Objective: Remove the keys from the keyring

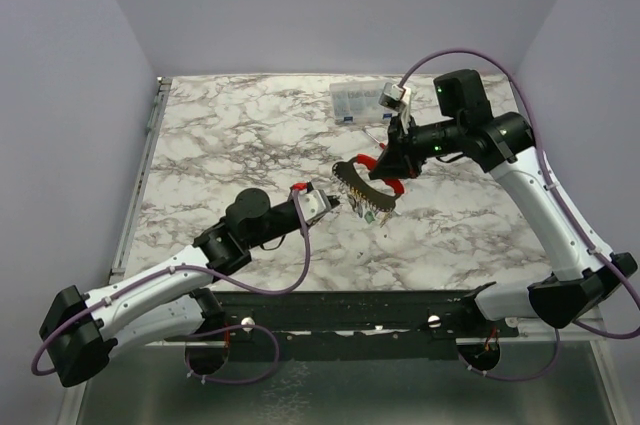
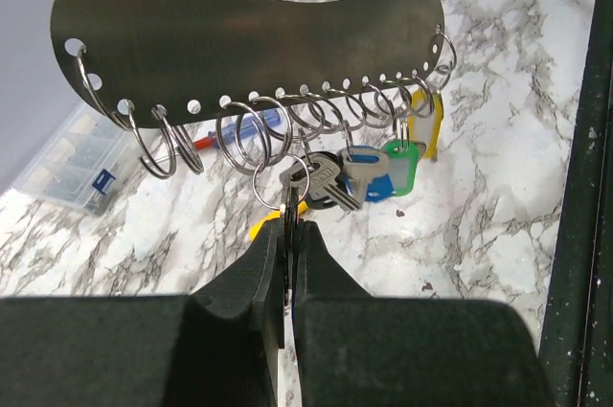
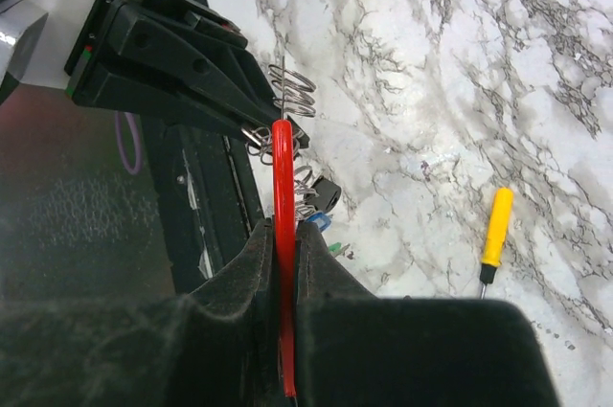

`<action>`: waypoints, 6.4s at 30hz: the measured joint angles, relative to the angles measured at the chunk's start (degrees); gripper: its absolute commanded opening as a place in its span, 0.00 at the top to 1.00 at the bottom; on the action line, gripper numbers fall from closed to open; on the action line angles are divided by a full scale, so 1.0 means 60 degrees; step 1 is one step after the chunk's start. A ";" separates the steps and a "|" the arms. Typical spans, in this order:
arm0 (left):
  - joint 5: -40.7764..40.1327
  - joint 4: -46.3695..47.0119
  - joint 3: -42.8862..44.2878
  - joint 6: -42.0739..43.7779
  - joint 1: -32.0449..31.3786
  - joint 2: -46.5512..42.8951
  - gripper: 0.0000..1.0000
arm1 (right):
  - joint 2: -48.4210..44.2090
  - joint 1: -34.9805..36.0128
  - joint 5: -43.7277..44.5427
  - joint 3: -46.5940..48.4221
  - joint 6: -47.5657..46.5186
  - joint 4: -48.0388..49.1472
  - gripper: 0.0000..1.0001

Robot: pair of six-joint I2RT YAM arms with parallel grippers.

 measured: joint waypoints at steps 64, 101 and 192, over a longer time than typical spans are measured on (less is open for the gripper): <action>-0.0506 -0.2514 0.1370 0.2524 -0.0044 0.0845 1.00 | -0.0335 -0.0120 0.0124 -0.1869 0.0565 0.1829 0.99; -0.4291 -0.1785 0.1213 0.7257 -0.1486 0.1271 1.00 | -0.1993 -0.0146 0.1246 -0.4390 0.1410 0.3574 0.99; 0.3213 0.0200 0.0936 1.3274 0.1519 0.0546 1.00 | -0.2725 -0.0175 -0.0874 -0.5887 0.0350 0.7668 0.56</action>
